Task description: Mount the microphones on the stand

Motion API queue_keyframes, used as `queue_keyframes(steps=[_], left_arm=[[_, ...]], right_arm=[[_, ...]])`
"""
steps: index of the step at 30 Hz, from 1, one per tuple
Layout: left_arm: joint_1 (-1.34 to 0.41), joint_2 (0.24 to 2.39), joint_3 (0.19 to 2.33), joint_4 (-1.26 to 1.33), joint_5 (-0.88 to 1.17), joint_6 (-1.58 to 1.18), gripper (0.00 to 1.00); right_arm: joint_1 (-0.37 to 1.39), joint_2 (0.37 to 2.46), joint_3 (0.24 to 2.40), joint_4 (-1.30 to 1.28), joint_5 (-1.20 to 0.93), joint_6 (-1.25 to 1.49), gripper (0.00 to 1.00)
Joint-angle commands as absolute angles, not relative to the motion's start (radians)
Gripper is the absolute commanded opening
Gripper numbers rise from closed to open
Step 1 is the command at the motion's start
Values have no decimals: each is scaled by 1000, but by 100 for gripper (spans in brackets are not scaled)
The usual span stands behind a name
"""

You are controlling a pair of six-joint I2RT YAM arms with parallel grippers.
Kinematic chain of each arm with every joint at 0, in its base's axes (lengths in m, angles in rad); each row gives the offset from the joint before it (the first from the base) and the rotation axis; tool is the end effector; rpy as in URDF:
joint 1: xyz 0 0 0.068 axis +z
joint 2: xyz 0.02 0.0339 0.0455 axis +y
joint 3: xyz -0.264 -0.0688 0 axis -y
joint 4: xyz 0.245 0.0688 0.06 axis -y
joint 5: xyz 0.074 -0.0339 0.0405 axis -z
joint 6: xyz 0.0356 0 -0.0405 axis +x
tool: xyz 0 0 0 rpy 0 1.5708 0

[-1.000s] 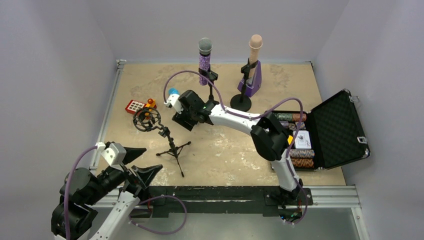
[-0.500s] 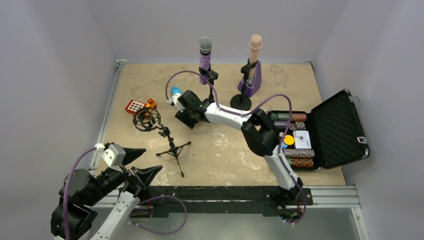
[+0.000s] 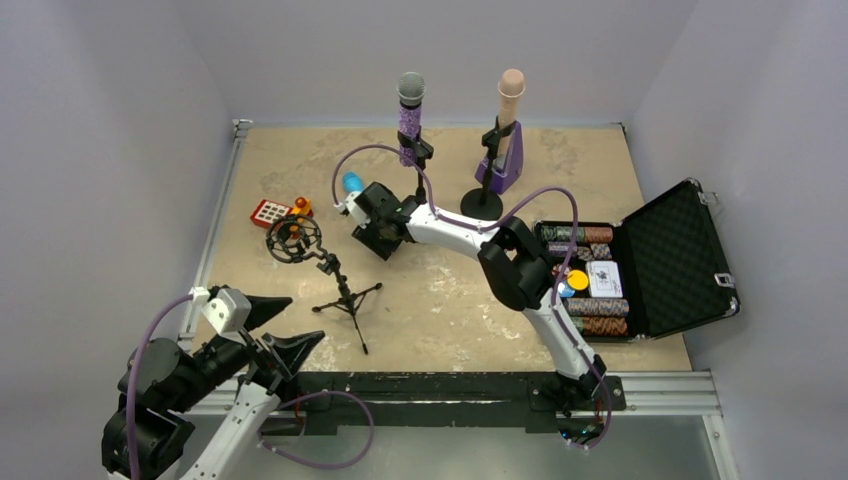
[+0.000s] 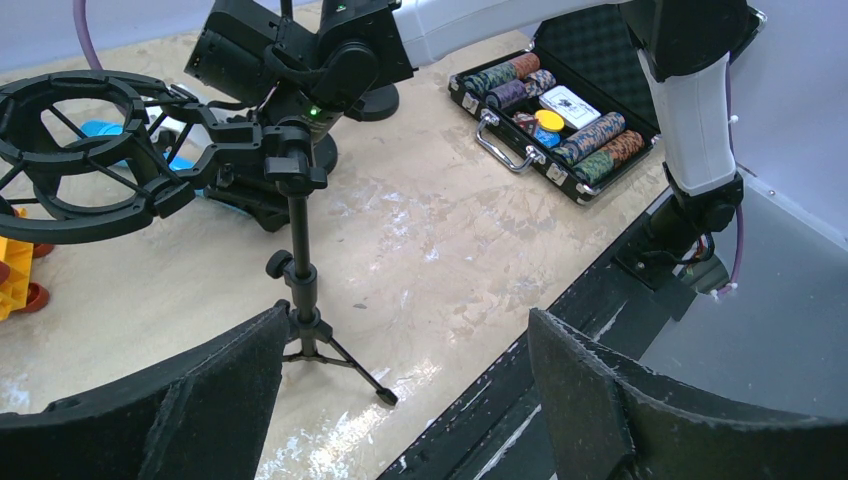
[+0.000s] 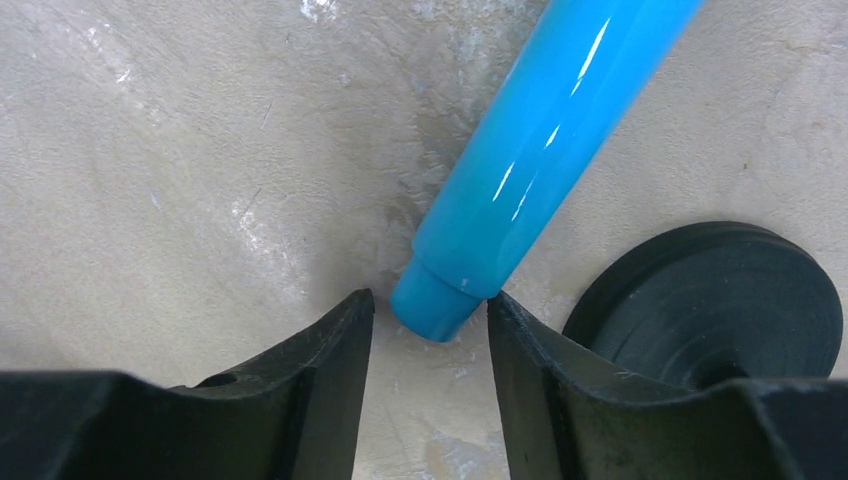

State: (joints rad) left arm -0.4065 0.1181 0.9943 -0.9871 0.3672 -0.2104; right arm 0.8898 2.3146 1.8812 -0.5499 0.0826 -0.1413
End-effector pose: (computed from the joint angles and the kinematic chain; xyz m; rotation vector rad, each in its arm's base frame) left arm -0.0279 -0.0019 0.3594 0.4502 1.6742 -0.7672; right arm 0.3215 0.3920 0.1682 -1.2340 2.2425 0.1846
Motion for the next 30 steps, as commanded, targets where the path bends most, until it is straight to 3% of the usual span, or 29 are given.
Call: queue_keyframes(steps=[1,10,16,23,30], left_arm=[[-410,114,1013,-962,383,-225,93],[-410,114,1031,-969,392,-225,93],[-410,114,1034,-964,404,-228,93],[-410,112,1029,-953,411,-236,92],[-410,112,1041,-961,405,-228,93]], right_arm=[[888,2301,1907,-575,63,-117,47],[888,2262,1831,-568,54,-130,25],[888,2139,1655,-515,52,-149,22],[888,2108,1700,-501,39,-121,48],[888,2216,1923,-538,36,-93,57]])
